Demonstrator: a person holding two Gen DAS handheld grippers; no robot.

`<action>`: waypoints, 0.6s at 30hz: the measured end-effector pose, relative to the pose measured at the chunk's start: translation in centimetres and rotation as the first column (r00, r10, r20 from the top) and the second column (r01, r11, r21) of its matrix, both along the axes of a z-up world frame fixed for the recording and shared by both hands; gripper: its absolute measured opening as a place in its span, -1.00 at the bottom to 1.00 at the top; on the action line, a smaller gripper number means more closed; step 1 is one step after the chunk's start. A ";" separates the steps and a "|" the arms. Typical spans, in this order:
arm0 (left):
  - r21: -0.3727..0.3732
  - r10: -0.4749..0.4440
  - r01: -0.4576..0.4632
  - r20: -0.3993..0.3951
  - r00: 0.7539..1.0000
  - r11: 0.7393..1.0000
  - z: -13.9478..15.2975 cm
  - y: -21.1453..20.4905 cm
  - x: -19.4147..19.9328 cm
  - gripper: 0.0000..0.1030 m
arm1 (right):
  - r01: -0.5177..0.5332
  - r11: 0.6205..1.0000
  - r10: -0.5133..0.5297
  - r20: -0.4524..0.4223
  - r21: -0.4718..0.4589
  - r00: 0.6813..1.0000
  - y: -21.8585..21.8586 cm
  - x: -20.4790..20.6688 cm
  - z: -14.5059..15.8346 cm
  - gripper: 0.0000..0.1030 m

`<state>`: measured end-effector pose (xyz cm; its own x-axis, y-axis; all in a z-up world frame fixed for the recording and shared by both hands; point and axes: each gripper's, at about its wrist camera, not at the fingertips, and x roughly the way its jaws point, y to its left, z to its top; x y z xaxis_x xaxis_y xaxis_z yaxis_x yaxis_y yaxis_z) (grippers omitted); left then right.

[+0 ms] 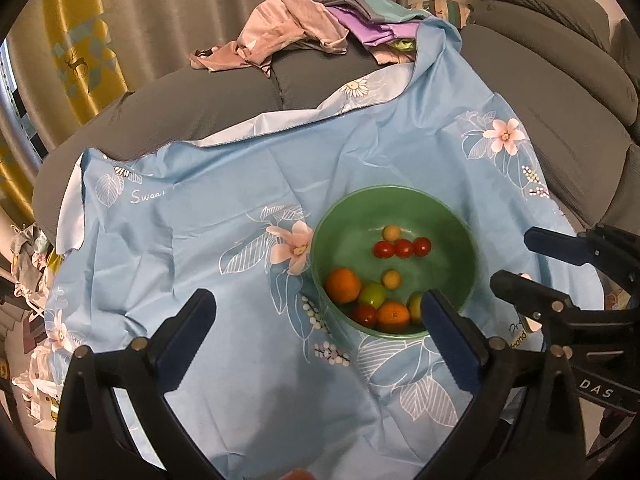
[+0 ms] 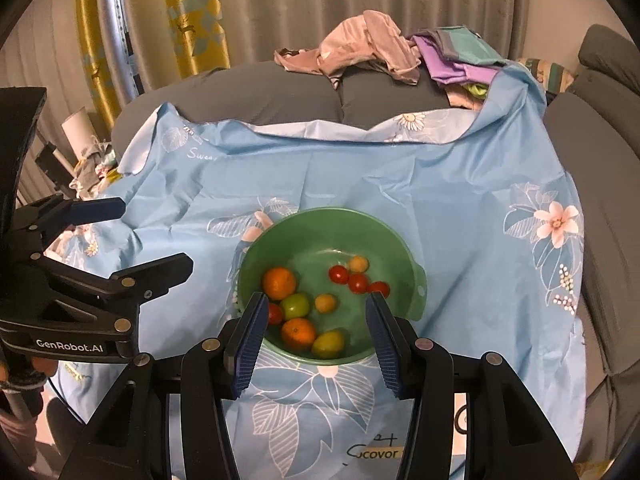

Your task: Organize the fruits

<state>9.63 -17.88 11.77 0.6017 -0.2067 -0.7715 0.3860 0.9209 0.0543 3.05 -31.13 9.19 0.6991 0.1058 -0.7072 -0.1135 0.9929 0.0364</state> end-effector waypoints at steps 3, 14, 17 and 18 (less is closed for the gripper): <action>0.008 -0.003 0.003 0.004 1.000 1.000 0.1 -0.1 -0.2 0.99 | -0.004 1.000 0.004 0.005 -0.001 1.000 0.0 -0.1 0.2 -0.01; 0.011 0.000 0.000 0.002 1.000 1.000 0.0 -0.2 -0.2 0.99 | -0.003 1.000 0.003 0.004 0.001 1.000 0.0 -0.3 0.0 -0.01; 0.011 -0.003 0.003 0.000 1.000 1.000 0.0 -0.2 -0.2 0.99 | -0.004 1.000 0.004 0.004 0.002 1.000 -0.1 -0.2 0.0 -0.01; 0.010 -0.004 0.004 0.000 1.000 1.000 0.0 -0.2 -0.2 0.99 | -0.004 1.000 0.004 0.004 0.002 1.000 -0.1 -0.2 0.0 -0.01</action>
